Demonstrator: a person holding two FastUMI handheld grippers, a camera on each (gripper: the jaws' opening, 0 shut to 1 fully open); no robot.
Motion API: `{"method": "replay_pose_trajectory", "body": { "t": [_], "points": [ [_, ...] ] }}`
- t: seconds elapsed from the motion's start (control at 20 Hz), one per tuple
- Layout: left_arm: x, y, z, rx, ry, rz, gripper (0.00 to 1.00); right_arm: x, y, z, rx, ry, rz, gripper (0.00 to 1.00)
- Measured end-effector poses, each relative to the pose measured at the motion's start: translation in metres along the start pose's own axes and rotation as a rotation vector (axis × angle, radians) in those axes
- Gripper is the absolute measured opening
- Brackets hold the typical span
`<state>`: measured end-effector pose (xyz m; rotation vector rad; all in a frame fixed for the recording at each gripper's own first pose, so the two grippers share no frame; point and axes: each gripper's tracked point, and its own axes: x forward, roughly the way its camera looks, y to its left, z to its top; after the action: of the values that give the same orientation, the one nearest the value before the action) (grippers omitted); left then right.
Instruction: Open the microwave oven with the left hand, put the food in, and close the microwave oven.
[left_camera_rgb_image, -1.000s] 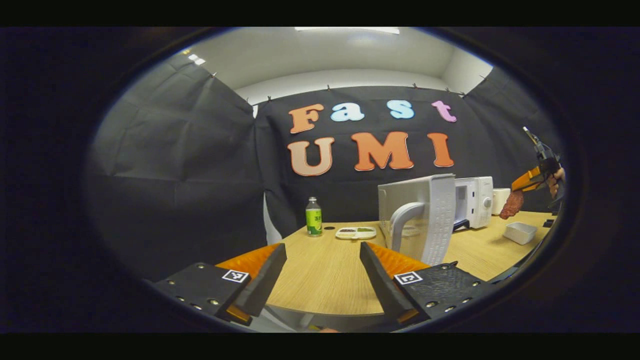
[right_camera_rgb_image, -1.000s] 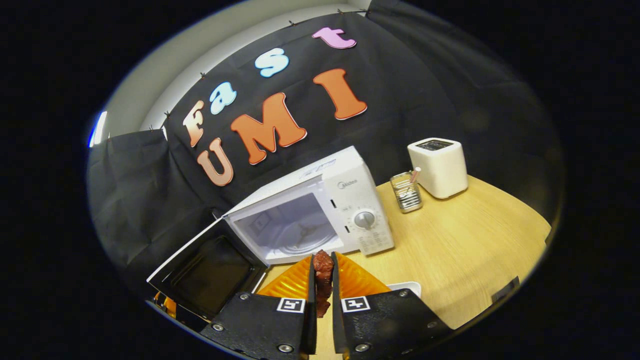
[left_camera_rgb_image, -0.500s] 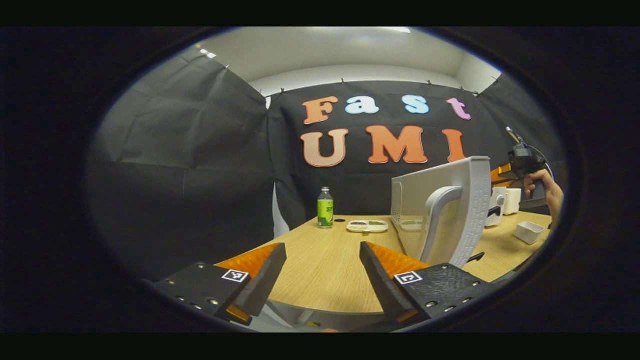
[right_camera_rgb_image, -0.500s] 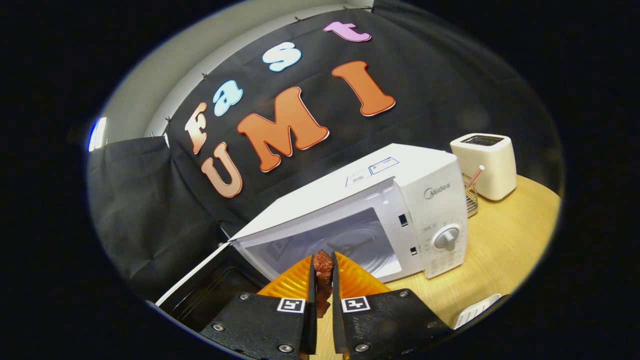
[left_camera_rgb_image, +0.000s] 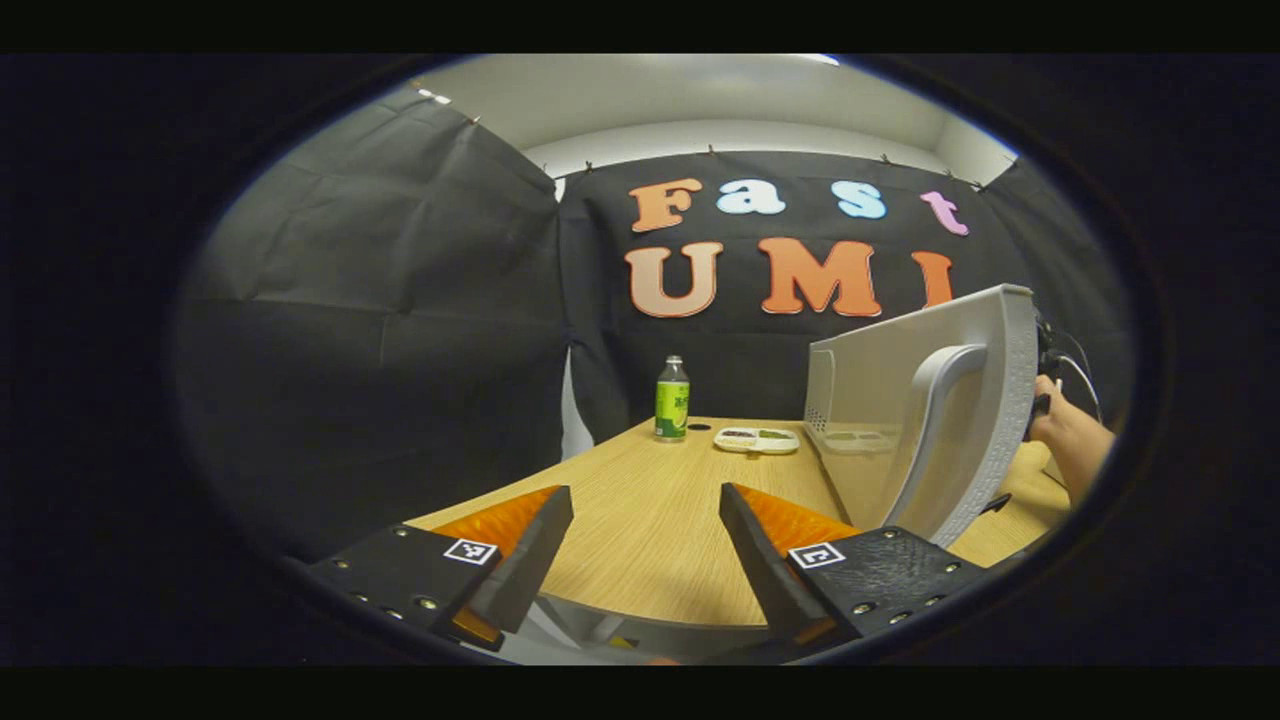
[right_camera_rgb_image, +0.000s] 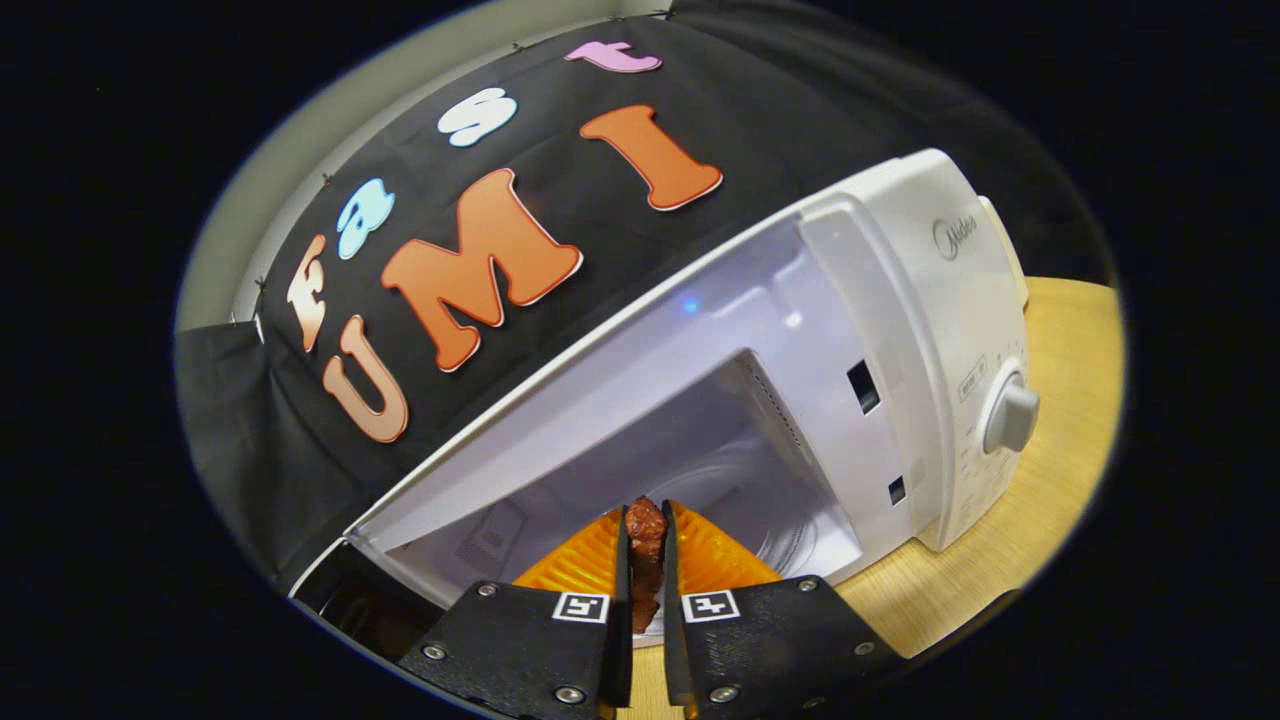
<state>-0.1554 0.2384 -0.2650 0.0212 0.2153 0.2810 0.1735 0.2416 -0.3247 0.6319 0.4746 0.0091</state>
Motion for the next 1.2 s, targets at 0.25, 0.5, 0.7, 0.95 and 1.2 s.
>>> {"method": "replay_pose_trajectory", "body": {
  "t": [0.25,0.5,0.7,0.95,1.2],
  "points": [
    [0.005,0.001,-0.002,0.003,0.009,0.012,0.89,0.034,-0.009,0.0,0.056,-0.067,-0.018,0.12],
    [0.003,-0.005,0.003,0.019,-0.001,0.008,0.91,0.052,-0.01,0.0,0.041,-0.105,-0.06,0.13],
    [-0.002,-0.015,0.014,0.041,-0.019,-0.007,0.89,0.056,-0.01,-0.002,-0.023,-0.126,-0.071,0.16],
    [-0.008,-0.034,0.024,0.063,-0.035,-0.038,0.91,0.054,-0.028,-0.018,-0.048,-0.029,-0.119,0.35],
    [-0.005,-0.058,0.028,0.048,-0.039,-0.084,0.89,0.026,-0.035,-0.004,-0.081,-0.039,-0.089,0.55]
  ]
}}
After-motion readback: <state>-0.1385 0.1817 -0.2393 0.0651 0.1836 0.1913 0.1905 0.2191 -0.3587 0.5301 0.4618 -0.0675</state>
